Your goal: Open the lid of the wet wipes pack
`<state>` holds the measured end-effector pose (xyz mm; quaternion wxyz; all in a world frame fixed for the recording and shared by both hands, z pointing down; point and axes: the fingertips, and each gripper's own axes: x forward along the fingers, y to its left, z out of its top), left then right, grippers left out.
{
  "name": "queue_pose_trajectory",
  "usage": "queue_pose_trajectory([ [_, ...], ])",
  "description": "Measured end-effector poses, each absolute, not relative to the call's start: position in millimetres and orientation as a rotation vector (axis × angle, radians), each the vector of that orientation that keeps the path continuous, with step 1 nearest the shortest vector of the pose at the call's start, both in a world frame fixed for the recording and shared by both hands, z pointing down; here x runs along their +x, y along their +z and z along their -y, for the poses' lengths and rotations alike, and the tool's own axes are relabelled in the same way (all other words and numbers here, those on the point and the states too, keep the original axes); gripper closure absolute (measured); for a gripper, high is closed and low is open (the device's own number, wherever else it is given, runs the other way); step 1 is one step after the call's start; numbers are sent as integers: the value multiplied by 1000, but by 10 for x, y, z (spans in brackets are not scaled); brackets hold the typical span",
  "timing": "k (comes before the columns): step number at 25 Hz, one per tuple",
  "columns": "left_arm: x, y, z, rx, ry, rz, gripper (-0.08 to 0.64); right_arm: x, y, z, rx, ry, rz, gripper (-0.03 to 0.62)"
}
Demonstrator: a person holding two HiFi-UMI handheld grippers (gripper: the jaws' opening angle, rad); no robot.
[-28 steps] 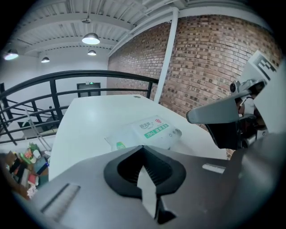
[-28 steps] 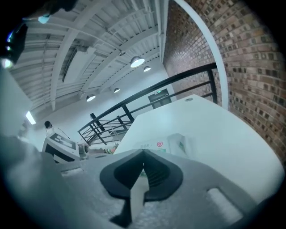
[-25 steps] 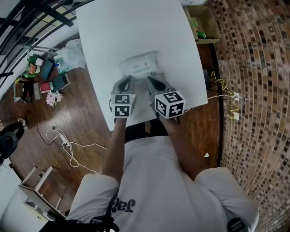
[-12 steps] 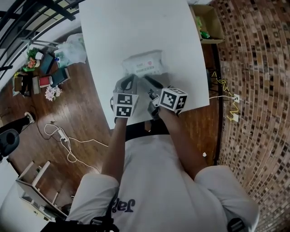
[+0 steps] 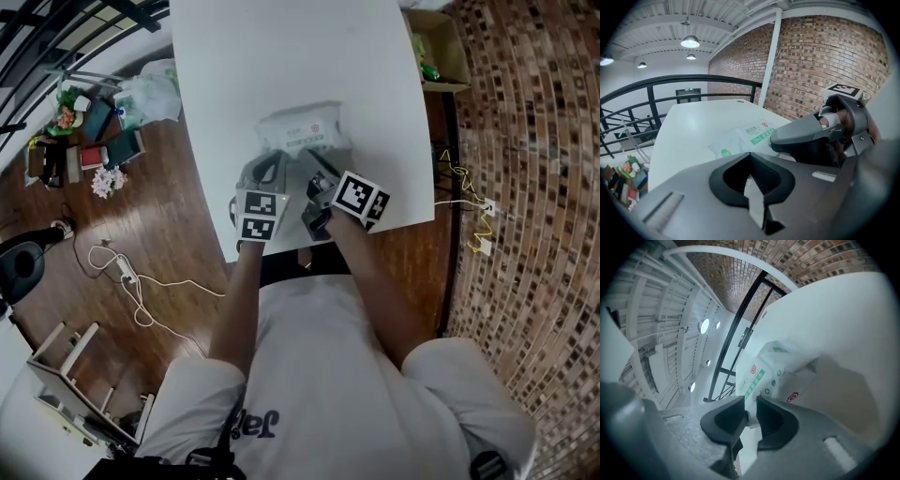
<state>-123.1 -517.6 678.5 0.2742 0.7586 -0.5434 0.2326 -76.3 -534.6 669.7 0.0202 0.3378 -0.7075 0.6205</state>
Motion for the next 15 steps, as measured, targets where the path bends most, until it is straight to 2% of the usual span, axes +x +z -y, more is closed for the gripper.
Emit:
queue_pose_trajectory([
  [3,-1240,6784,5169,2042,628,1462,545,-767,6721,5342,1081,1939,2153,535],
  [6,-1245,6782,5168,2042,628,1467,545,-795,6697,5341,1108,1912,2128,500],
  [11,-1235,6783,5175,2041,626,1467,545,-804,6675,5352,1130,1914,2126,478],
  [15,-1240,6782,5181,2043,621,1471,545,-874,6591,5376,1159,1954,2118,379],
])
